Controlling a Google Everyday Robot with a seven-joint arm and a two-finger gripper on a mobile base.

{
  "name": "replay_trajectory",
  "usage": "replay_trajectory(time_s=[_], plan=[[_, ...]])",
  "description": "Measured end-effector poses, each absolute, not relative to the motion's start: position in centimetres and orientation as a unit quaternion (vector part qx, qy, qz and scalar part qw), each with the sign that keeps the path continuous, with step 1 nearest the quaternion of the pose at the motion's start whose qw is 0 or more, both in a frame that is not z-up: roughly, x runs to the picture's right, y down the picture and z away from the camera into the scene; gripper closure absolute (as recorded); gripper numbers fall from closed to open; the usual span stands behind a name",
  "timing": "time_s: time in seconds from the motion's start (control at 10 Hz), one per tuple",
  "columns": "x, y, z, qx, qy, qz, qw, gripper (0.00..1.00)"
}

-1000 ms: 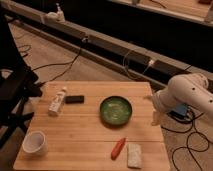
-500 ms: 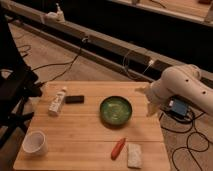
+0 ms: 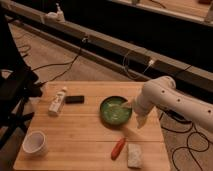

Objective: Pick up the ceramic bowl

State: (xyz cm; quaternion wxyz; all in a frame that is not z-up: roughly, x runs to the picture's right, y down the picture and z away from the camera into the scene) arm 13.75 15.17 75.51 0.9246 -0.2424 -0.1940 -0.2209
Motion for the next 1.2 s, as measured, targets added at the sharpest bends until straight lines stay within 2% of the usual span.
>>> replay_trajectory(time_s=[0.7, 0.8, 1.2], plan=[[8.8, 19.4, 81.5, -0.294, -0.196, -0.252, 0.901, 0.2], [8.9, 19.5, 82.6, -0.301, -0.187, -0.25, 0.901, 0.23], [8.5, 18.8, 84.3, -0.308, -0.182, -0.235, 0.904, 0.64]])
